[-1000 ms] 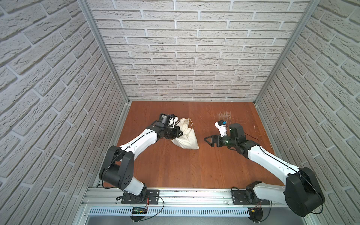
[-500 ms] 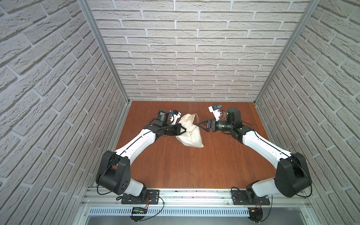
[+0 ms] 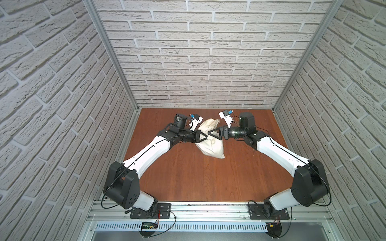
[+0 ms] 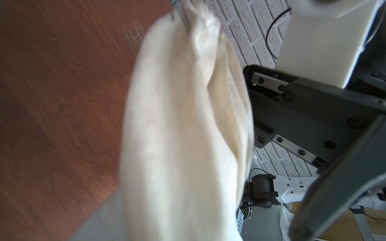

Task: Close the soil bag
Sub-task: Pick up the soil bag from the center of the board.

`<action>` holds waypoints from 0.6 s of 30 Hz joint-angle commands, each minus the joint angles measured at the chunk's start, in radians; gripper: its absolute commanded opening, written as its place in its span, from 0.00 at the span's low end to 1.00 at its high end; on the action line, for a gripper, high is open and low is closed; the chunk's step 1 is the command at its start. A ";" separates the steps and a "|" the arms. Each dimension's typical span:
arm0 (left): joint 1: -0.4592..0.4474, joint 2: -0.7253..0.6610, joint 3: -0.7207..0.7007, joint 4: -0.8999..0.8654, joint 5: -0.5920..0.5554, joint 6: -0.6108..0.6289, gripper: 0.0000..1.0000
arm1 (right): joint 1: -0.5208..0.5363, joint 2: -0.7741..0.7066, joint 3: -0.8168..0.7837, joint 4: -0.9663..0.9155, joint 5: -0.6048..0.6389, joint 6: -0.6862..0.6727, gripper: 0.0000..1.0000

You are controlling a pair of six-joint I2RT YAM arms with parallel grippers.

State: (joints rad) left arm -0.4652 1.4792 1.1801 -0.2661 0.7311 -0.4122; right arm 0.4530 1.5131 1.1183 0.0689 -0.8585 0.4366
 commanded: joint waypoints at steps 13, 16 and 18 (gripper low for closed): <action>-0.049 0.054 0.100 0.116 0.074 0.015 0.00 | 0.021 -0.045 -0.041 0.179 0.104 0.036 0.04; -0.049 0.064 0.114 0.107 0.071 0.020 0.00 | 0.026 -0.066 -0.052 0.174 0.150 0.024 0.03; -0.049 0.077 0.133 0.084 0.064 0.032 0.00 | 0.040 -0.093 -0.058 0.156 0.195 -0.009 0.03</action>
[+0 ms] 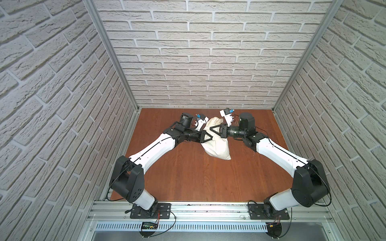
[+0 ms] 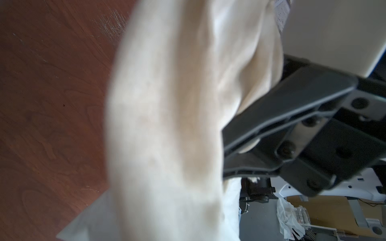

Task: Close the soil bag
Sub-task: Pick up the soil bag from the center of the board.

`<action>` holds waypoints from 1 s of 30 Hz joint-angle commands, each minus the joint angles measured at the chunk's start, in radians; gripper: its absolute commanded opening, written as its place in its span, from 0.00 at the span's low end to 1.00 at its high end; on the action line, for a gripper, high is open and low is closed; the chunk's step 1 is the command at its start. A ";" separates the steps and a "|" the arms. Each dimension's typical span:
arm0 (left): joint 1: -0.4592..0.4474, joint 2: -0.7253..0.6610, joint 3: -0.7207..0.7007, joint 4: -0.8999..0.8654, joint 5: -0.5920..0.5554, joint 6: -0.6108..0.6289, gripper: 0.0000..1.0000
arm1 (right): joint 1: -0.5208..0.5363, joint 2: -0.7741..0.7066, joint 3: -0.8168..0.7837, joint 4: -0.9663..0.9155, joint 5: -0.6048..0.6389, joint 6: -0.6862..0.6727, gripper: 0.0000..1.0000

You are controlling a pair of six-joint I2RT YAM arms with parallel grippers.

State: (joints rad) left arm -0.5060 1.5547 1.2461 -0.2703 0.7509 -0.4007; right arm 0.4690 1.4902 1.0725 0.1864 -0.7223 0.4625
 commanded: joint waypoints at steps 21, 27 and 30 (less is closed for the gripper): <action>-0.022 0.017 0.116 0.050 0.068 0.042 0.00 | 0.083 -0.132 0.047 -0.084 0.158 -0.179 0.24; -0.024 0.024 0.109 0.046 0.067 0.044 0.00 | 0.083 -0.135 0.040 -0.069 0.163 -0.176 0.24; -0.024 0.026 0.107 0.041 0.061 0.044 0.00 | 0.082 -0.150 0.026 -0.051 0.178 -0.176 0.14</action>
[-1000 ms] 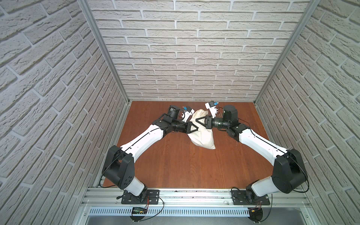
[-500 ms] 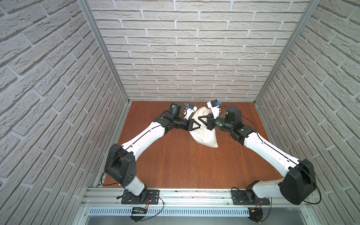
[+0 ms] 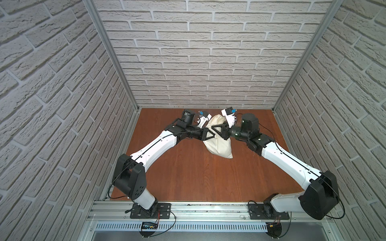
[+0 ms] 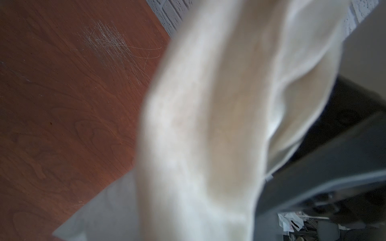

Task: Close the soil bag
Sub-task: Pick up the soil bag from the center of the board, then place the soil bag at the center of the board.

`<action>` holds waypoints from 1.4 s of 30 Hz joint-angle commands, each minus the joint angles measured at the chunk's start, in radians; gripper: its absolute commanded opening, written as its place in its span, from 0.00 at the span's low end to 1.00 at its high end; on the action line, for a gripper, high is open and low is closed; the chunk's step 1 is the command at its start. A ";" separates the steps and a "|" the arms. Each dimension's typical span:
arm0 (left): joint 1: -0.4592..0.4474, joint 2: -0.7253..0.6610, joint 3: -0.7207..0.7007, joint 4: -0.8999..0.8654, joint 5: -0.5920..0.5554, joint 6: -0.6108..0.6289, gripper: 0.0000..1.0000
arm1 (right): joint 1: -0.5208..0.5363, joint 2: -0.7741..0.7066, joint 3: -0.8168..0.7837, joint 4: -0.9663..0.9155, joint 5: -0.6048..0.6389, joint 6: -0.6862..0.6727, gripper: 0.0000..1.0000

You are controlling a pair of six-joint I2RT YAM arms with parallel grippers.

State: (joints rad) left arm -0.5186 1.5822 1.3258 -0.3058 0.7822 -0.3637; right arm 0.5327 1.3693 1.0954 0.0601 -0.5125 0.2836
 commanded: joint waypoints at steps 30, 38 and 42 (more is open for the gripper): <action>0.145 -0.234 -0.131 0.068 -0.257 -0.081 0.85 | 0.041 -0.113 -0.001 0.036 0.210 -0.028 0.03; 0.149 -0.378 -0.254 0.055 -0.375 -0.124 0.98 | 0.042 -0.129 0.038 -0.005 0.248 -0.050 0.03; 0.146 -0.450 -0.324 0.044 -0.430 -0.149 0.98 | 0.043 -0.140 0.078 -0.036 0.287 -0.065 0.03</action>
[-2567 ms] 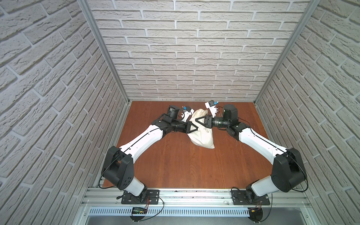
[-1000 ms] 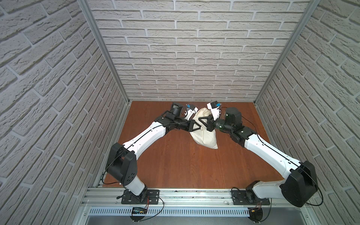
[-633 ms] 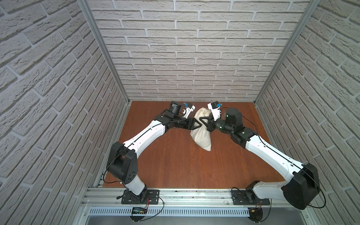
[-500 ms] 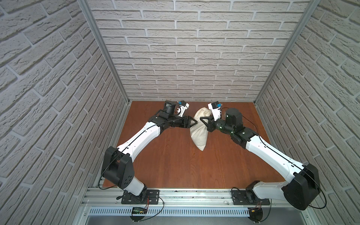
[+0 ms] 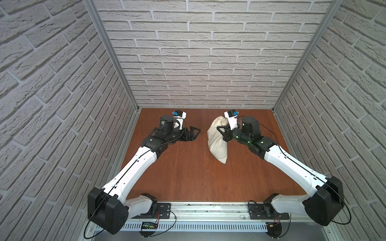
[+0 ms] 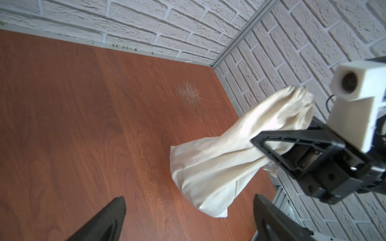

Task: Close the soil bag
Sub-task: Place the soil bag at the center of the board.

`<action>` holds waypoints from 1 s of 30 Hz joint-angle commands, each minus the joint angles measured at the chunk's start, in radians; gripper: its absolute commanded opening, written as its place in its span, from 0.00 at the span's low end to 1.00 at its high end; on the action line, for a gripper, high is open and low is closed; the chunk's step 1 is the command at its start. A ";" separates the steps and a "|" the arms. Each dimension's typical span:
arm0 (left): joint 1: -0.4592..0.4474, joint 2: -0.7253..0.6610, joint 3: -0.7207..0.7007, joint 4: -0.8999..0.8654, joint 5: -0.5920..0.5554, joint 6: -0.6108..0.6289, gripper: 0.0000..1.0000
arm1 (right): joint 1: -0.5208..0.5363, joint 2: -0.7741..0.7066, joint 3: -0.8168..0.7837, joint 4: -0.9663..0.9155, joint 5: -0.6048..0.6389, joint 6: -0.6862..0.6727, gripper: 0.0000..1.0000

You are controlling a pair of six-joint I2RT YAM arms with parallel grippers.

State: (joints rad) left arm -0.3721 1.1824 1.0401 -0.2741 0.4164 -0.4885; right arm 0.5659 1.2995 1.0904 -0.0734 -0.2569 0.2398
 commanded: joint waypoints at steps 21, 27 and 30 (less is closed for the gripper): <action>-0.011 -0.267 -0.139 -0.118 -0.167 -0.043 0.98 | -0.032 0.149 0.563 -0.069 0.345 -0.093 0.03; -0.009 -0.256 -0.138 -0.105 -0.187 -0.020 0.98 | -0.049 0.213 0.598 -0.020 0.441 -0.092 0.03; -0.008 -0.239 -0.141 -0.087 -0.202 -0.002 0.98 | -0.062 0.250 0.602 -0.006 0.495 -0.089 0.03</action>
State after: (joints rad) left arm -0.3790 0.9325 0.9009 -0.4007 0.2390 -0.5217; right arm 0.5179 1.5494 1.6405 -0.2314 0.1505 0.1566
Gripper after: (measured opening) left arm 0.983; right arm 0.086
